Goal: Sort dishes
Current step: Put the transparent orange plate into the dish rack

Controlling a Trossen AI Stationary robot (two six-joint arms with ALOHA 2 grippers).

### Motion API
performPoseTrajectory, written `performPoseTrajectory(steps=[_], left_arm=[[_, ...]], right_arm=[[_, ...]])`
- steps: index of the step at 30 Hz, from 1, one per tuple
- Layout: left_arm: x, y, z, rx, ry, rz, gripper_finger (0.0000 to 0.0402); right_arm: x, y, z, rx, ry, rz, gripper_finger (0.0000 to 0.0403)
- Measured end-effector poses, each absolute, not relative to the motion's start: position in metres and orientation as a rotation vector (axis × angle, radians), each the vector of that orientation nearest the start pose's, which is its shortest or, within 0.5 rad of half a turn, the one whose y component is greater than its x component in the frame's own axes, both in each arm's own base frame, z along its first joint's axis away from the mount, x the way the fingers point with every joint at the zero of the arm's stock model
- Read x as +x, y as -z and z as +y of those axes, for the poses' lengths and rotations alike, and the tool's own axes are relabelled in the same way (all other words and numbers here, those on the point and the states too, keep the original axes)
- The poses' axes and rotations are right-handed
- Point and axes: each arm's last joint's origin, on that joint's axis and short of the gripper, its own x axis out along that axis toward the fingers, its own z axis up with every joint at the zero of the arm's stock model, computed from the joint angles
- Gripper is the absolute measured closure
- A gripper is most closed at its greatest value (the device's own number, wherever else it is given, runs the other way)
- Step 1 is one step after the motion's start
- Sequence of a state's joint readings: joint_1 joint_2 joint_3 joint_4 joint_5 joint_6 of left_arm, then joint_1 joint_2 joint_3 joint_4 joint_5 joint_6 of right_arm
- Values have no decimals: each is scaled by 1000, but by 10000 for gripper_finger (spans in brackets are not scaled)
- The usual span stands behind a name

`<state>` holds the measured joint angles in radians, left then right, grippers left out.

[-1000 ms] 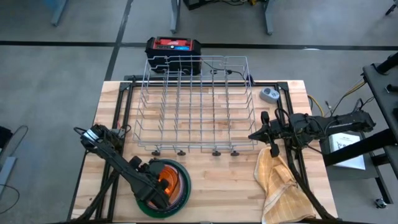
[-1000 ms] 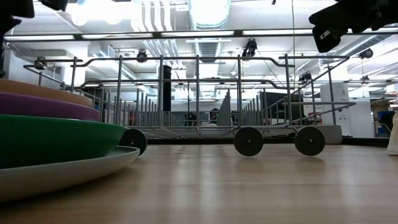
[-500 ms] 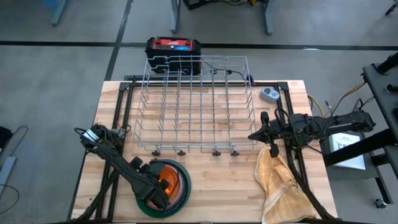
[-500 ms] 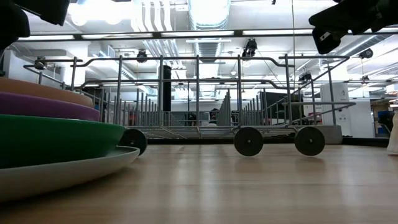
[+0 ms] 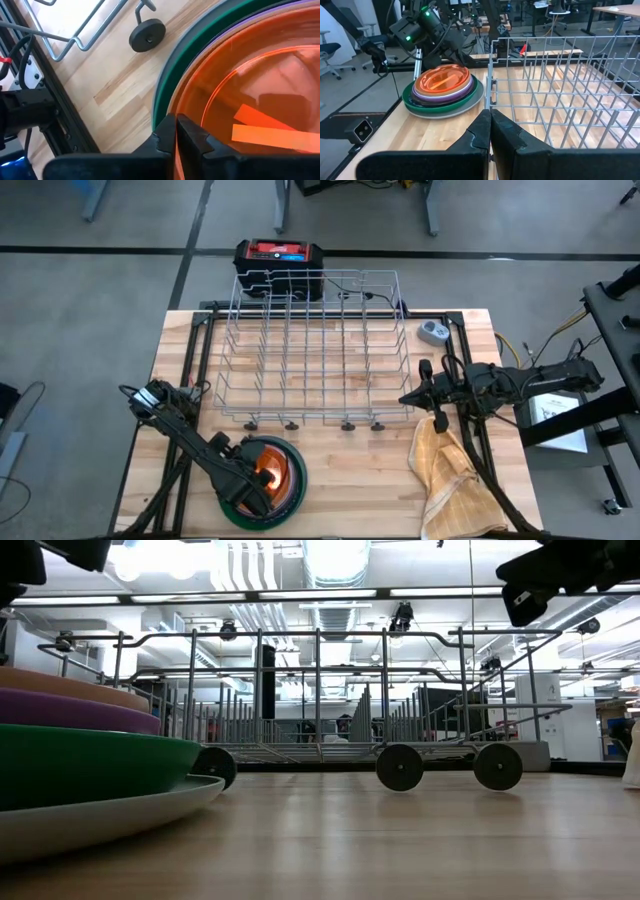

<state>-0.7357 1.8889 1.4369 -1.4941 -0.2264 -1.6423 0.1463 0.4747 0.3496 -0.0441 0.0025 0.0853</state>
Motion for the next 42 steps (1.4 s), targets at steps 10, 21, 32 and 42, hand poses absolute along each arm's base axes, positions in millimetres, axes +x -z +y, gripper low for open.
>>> performPoseTrajectory(steps=[10,21,32,42], left_arm=[[240,-233,-209,-308,-981,1376,401],[247,-250,-215,-335,-896,1368,401],[247,-240,-211,-384,-1001,1326,390],[243,-221,-209,-395,-1038,1337,344]], right_arm=[[130,-237,19,73,-136,175,400],[130,-237,19,64,-136,175,401],[130,-237,19,57,-137,175,401],[130,-235,19,64,-137,181,401]])
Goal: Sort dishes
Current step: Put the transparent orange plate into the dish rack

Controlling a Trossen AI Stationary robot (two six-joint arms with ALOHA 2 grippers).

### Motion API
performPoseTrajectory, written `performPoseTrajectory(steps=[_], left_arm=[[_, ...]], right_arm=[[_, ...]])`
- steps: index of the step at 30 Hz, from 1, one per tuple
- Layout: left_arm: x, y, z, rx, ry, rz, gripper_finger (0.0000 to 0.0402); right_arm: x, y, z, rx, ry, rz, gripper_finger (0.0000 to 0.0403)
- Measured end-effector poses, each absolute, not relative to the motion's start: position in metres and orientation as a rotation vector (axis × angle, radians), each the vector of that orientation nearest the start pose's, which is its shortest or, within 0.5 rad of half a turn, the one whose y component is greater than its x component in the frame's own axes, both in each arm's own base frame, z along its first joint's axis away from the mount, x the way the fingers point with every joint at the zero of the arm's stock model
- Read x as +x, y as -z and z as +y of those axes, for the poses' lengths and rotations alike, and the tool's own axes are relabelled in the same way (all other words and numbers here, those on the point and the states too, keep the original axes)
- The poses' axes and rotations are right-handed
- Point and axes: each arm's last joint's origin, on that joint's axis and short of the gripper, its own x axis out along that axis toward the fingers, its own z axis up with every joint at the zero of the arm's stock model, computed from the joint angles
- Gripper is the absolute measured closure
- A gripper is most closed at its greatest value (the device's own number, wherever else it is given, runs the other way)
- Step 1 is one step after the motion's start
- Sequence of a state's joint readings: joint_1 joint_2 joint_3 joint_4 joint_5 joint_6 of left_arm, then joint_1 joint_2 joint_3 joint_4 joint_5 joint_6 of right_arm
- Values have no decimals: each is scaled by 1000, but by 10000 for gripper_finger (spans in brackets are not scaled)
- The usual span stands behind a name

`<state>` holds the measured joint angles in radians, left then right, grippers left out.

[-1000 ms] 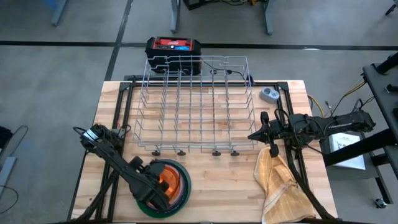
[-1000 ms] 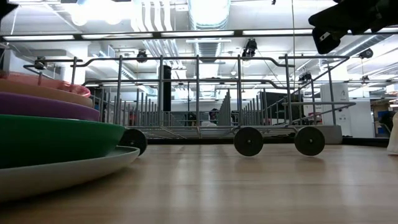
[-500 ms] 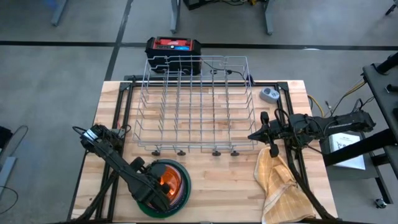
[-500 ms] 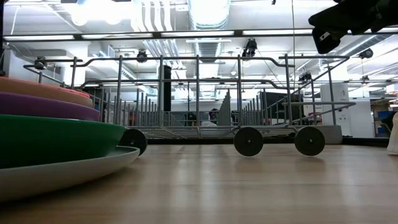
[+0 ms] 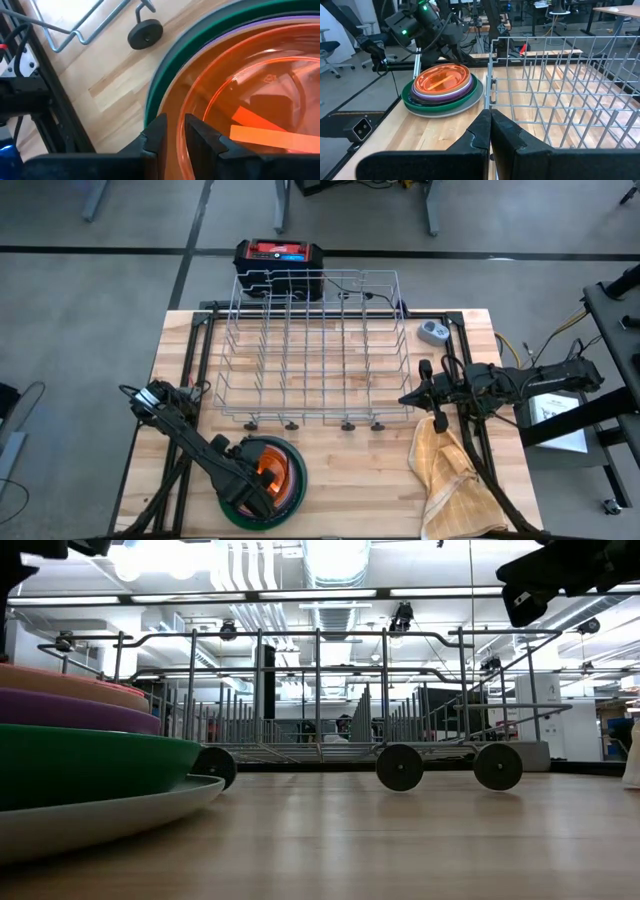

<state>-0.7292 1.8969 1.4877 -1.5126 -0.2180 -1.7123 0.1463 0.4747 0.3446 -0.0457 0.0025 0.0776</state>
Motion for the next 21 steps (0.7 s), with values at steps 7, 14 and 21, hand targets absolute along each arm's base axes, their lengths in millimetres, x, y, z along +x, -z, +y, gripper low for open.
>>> performPoseTrajectory(steps=[7,14,21], left_arm=[[245,-219,-210,-412,-1020,1323,346],[242,-210,-207,-381,-1034,1308,352],[243,-209,-208,-394,-1025,1306,352]], right_arm=[[130,-234,19,64,-136,184,400],[130,-234,19,64,-136,178,400],[130,-234,19,64,-136,178,400]])
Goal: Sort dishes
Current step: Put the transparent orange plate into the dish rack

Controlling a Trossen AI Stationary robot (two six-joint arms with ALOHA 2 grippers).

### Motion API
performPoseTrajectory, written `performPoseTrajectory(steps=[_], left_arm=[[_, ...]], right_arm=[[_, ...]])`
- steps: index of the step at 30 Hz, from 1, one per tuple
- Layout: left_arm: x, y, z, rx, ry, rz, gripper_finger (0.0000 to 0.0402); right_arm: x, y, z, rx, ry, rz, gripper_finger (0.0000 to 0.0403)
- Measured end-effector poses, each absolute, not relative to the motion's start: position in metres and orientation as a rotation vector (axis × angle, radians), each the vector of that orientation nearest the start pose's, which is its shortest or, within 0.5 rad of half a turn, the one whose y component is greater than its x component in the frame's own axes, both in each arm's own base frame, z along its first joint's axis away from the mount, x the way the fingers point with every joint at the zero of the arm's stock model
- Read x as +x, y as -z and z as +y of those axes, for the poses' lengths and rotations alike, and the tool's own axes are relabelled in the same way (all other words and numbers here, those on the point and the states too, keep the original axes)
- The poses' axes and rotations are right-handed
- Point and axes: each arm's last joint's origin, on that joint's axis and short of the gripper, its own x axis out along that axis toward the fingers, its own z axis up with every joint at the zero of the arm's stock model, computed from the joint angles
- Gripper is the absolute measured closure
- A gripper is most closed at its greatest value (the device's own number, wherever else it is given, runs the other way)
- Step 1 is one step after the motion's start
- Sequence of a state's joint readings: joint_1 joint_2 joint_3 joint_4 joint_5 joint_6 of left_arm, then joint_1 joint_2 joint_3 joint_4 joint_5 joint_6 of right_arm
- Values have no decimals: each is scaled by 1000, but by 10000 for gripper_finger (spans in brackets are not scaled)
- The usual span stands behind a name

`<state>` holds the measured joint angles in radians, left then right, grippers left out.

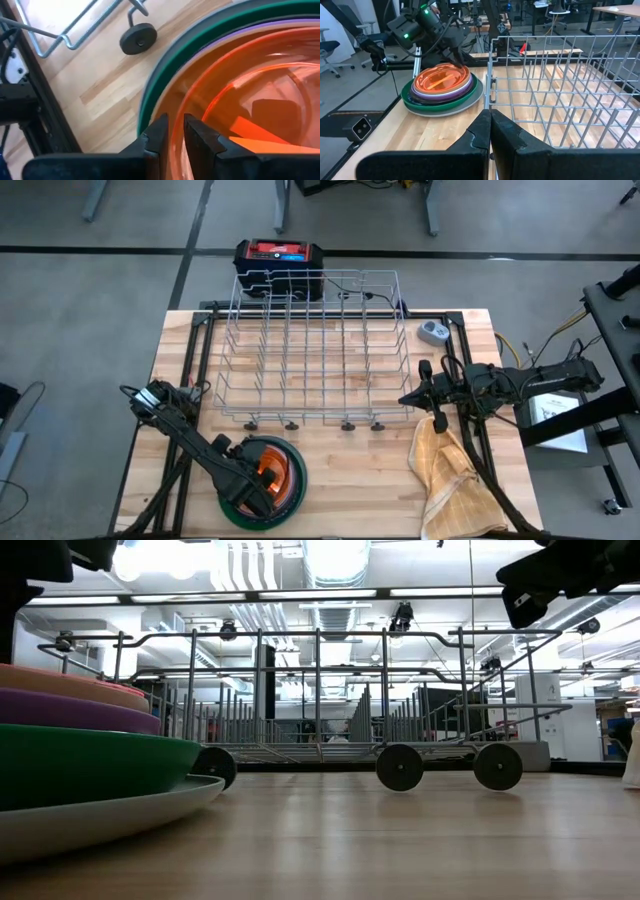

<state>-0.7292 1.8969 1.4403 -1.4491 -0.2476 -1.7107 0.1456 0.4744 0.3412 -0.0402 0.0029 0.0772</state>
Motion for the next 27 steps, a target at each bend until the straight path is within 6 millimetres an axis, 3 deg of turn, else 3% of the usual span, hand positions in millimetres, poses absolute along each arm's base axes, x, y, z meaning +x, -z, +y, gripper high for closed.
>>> performPoseTrajectory(steps=[8,16,27], left_arm=[[243,-209,-208,-395,-1013,1310,361],[243,-209,-208,-383,-1002,1318,399],[243,-209,-209,-387,-994,1348,401]], right_arm=[[130,-234,19,58,-136,178,400],[130,-234,19,56,-136,178,400],[130,-234,19,54,-136,178,400]])
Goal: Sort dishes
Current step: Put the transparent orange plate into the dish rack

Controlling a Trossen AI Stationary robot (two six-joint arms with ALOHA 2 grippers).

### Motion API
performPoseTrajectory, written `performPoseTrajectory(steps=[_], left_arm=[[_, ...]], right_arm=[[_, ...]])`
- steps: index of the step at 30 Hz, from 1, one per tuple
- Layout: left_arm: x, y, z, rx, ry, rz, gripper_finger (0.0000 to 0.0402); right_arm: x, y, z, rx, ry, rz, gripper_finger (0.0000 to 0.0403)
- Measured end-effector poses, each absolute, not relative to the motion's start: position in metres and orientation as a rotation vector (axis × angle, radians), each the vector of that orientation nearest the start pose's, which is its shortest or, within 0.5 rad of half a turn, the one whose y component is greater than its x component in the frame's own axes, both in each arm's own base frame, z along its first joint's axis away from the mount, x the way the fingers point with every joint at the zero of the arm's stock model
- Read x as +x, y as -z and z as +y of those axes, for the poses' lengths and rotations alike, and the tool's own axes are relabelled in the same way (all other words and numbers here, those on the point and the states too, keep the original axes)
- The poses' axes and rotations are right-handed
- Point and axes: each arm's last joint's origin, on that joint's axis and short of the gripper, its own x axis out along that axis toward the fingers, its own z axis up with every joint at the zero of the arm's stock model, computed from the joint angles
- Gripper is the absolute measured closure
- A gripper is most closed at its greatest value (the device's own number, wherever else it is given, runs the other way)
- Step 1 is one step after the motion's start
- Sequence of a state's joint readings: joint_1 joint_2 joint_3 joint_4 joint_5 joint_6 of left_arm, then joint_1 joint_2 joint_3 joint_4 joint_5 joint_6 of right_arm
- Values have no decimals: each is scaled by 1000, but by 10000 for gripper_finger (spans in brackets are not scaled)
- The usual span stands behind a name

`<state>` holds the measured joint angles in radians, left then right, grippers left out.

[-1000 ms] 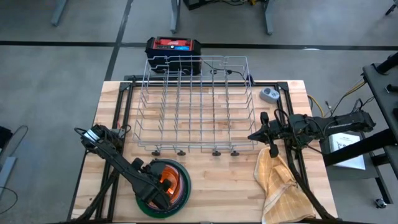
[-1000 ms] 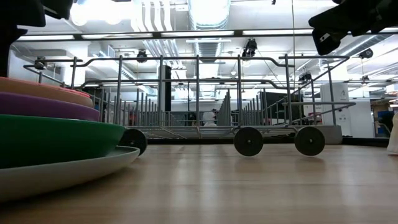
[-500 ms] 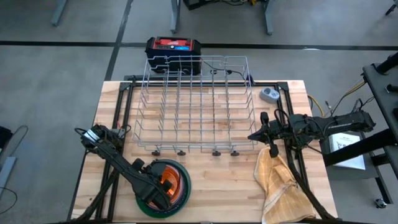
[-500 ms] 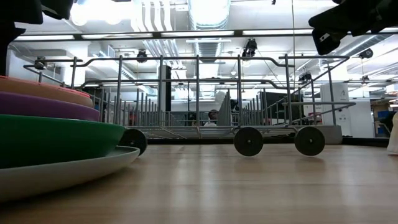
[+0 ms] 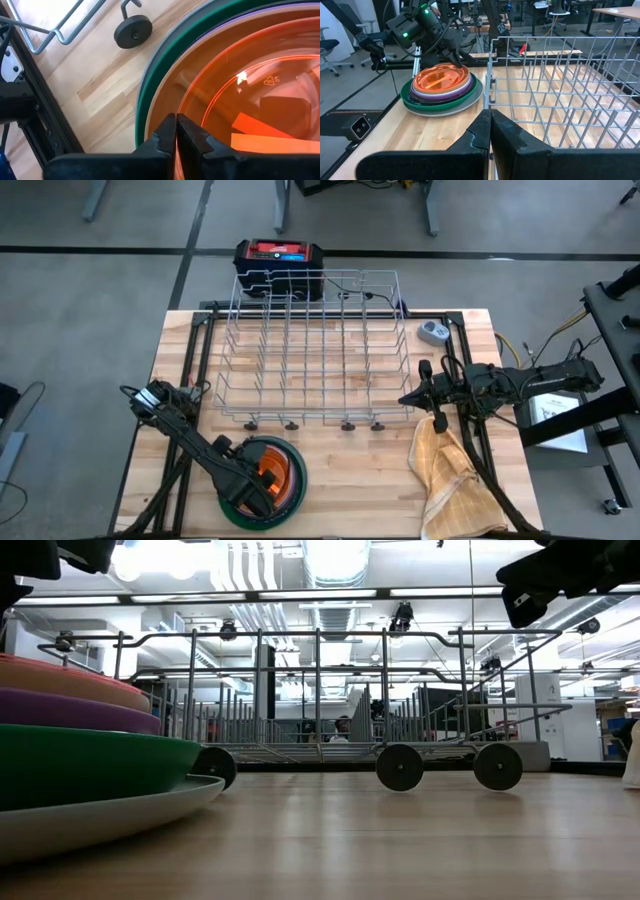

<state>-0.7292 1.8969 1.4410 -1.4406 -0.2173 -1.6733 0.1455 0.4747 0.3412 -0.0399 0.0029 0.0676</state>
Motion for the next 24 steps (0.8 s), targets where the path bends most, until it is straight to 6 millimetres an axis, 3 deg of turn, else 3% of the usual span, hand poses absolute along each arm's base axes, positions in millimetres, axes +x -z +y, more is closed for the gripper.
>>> performPoseTrajectory(steps=[14,24], left_arm=[[243,-231,-209,-359,-1018,1378,401],[246,-230,-211,-403,-1020,1326,397]], right_arm=[[130,-234,19,55,-136,177,401],[130,-234,19,47,-137,177,401]])
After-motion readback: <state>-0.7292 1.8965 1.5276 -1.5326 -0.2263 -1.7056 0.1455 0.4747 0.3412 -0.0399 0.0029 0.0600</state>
